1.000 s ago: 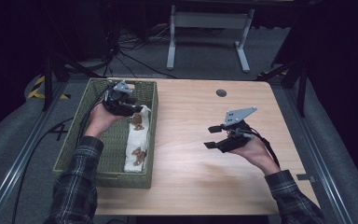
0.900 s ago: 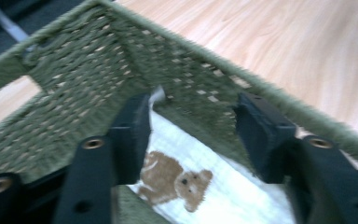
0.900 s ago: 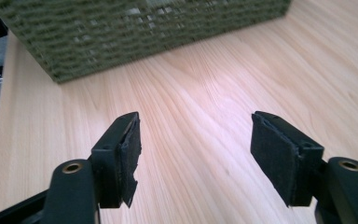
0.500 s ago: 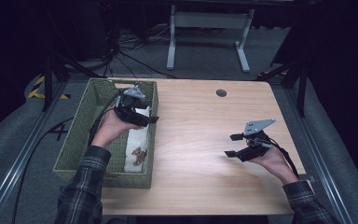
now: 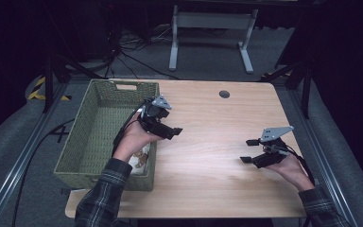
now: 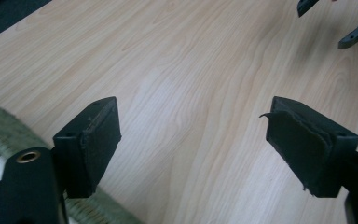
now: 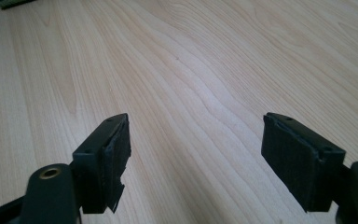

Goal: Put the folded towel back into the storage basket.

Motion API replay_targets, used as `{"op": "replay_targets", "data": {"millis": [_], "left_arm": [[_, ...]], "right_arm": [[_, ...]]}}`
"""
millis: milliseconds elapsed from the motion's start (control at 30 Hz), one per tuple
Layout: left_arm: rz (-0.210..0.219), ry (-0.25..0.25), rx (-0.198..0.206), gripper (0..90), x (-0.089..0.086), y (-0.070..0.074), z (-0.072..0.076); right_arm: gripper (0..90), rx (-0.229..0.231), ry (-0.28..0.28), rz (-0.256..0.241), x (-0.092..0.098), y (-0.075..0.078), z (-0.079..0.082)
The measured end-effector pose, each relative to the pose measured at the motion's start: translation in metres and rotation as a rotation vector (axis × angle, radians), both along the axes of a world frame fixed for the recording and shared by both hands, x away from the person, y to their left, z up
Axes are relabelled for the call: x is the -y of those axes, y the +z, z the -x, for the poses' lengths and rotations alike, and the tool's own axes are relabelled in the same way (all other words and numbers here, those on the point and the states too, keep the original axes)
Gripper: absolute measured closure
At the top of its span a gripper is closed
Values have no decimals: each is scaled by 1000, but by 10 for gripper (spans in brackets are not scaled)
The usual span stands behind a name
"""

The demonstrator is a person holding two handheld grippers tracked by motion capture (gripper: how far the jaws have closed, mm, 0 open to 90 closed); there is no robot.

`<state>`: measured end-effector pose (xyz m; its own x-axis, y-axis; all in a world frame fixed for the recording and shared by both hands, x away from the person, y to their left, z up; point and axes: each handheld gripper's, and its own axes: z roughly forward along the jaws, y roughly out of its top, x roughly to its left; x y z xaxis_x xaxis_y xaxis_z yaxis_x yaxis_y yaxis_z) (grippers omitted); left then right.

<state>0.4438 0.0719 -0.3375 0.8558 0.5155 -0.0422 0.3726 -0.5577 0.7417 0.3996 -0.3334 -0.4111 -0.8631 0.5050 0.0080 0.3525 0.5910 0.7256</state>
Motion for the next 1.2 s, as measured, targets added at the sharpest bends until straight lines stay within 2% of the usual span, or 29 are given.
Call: {"op": "replay_targets", "data": {"millis": [300, 467, 633, 733, 933, 1033, 1067, 1100, 1200], "left_arm": [[-12, -2, 0, 155, 36, -10, 20], [-2, -18, -21, 157, 49, -19, 32], [10, -33, -20, 161, 59, -29, 43], [-7, -54, -25, 165, 69, -40, 53], [-16, -52, -6, 176, 83, -59, 65], [-31, -61, -14, 176, 90, -69, 70], [-31, -61, -14, 175, 90, -69, 70], [-17, -69, -17, 175, 94, -76, 73], [-26, -74, -9, 174, 98, -84, 76]], "right_arm": [[243, 6, -28, 22, 8, -2, 6], [242, 21, -34, 25, 10, -3, 8], [239, 19, -53, 25, 14, -6, 11], [236, 18, -69, 18, 18, -8, 14], [219, 2, -111, 8, 27, -13, 20], [213, -6, -130, 7, 29, -15, 22], [212, 2, -131, 10, 29, -16, 22], [210, -7, -134, 13, 29, -16, 24], [207, 0, -137, 19, 28, -20, 26]]}}
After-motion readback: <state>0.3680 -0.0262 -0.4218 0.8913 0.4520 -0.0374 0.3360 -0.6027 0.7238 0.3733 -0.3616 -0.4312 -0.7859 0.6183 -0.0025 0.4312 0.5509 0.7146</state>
